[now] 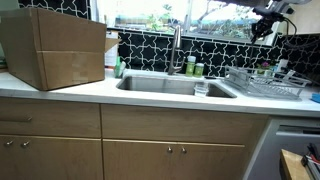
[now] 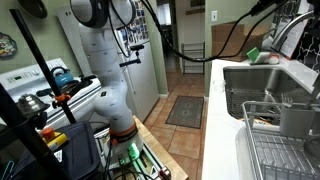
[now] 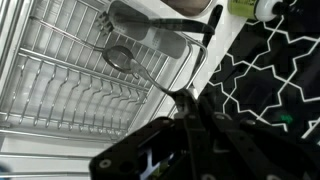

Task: Move the spoon to the top part of the utensil drying rack

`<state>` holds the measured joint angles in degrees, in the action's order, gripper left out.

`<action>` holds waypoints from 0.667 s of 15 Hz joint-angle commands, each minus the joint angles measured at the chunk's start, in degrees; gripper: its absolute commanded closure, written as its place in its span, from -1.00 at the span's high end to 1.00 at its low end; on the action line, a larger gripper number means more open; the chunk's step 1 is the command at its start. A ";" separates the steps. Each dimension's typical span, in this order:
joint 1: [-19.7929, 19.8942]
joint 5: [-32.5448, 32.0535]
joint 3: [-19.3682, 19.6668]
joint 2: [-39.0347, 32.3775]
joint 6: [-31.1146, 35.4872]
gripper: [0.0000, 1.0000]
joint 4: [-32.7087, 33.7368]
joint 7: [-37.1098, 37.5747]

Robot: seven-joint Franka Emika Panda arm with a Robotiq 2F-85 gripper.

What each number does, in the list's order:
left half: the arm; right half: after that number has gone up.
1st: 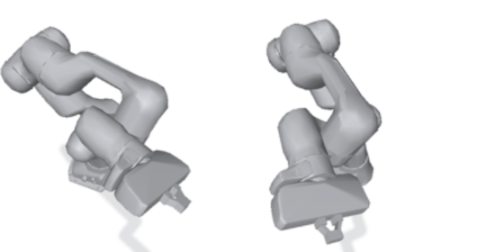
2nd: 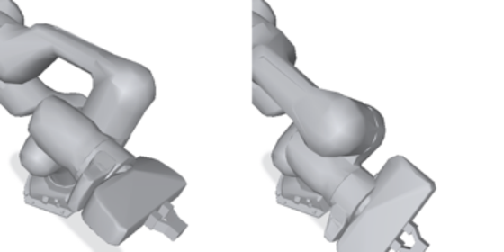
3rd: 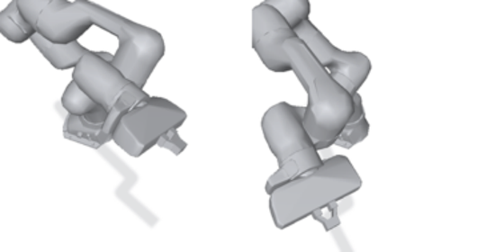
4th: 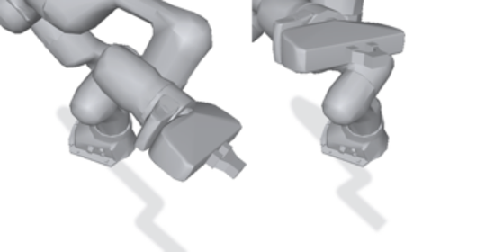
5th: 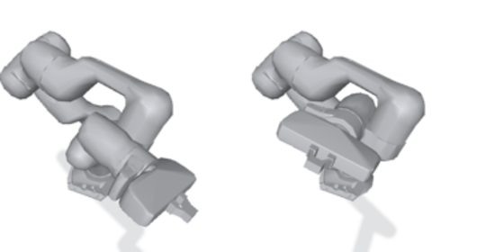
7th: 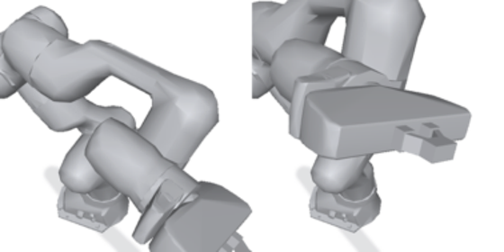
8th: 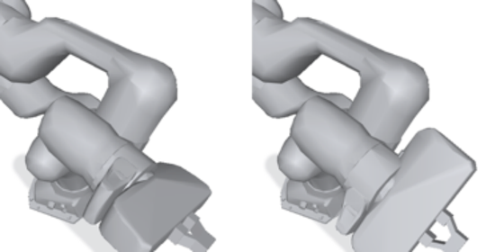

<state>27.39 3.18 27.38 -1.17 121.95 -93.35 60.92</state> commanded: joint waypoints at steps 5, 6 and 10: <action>1.79 7.48 1.17 -5.25 5.40 -0.97 3.54 -0.49; 1.84 8.80 1.02 -6.02 5.95 -0.97 3.68 -0.69; 2.05 13.52 0.19 -8.91 8.89 -0.97 4.20 -2.65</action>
<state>28.63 13.06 28.10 -7.35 128.41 -90.73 60.40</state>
